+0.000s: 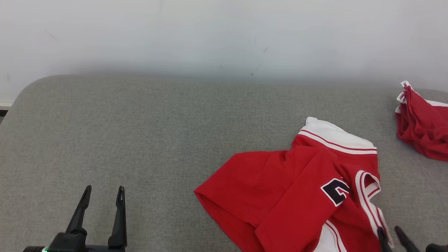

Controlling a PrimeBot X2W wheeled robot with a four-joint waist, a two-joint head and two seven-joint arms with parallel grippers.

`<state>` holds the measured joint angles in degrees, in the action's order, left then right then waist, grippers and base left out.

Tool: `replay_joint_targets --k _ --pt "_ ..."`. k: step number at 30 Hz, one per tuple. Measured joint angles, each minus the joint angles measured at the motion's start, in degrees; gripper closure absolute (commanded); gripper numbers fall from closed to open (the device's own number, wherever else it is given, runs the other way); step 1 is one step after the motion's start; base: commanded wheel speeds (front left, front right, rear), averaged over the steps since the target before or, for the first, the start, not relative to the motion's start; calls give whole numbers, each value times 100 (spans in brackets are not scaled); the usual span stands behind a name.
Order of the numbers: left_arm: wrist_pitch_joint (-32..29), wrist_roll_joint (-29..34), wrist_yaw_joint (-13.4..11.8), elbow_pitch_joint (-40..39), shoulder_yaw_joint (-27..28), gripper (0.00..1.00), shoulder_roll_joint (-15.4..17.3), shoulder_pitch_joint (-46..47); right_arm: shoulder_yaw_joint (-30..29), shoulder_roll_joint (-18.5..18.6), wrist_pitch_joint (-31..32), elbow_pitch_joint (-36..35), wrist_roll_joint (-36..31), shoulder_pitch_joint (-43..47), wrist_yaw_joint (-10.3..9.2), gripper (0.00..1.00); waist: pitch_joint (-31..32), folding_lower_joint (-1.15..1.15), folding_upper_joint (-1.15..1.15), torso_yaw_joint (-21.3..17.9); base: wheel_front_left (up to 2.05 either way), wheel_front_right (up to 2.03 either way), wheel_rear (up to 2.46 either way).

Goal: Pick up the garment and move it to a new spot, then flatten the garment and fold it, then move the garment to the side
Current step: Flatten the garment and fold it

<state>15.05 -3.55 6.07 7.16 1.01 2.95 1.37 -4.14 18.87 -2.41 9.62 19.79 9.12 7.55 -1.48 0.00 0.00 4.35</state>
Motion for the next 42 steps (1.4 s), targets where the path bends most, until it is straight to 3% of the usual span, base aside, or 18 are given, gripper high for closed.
replay_joint_targets --k 13,26,33,42 --pt "0 2 -3 -23 -23 0 0 -83 -186 -553 -733 -935 -412 -31 0 0 64 0 0 -55 0 0 0" --pt "0 81 71 118 -416 0 7 -114 237 -895 -1243 -599 -443 -230 0 0 32 0 0 -103 0 0 0" --pt "0 -202 134 532 -1184 0 2 -107 293 -983 -1258 -555 -442 -387 0 0 -53 0 0 -185 0 0 0" --pt "0 -684 144 1360 -2811 0 1 332 430 -1006 -1259 -544 -438 -602 0 0 -228 0 0 -444 0 0 0"
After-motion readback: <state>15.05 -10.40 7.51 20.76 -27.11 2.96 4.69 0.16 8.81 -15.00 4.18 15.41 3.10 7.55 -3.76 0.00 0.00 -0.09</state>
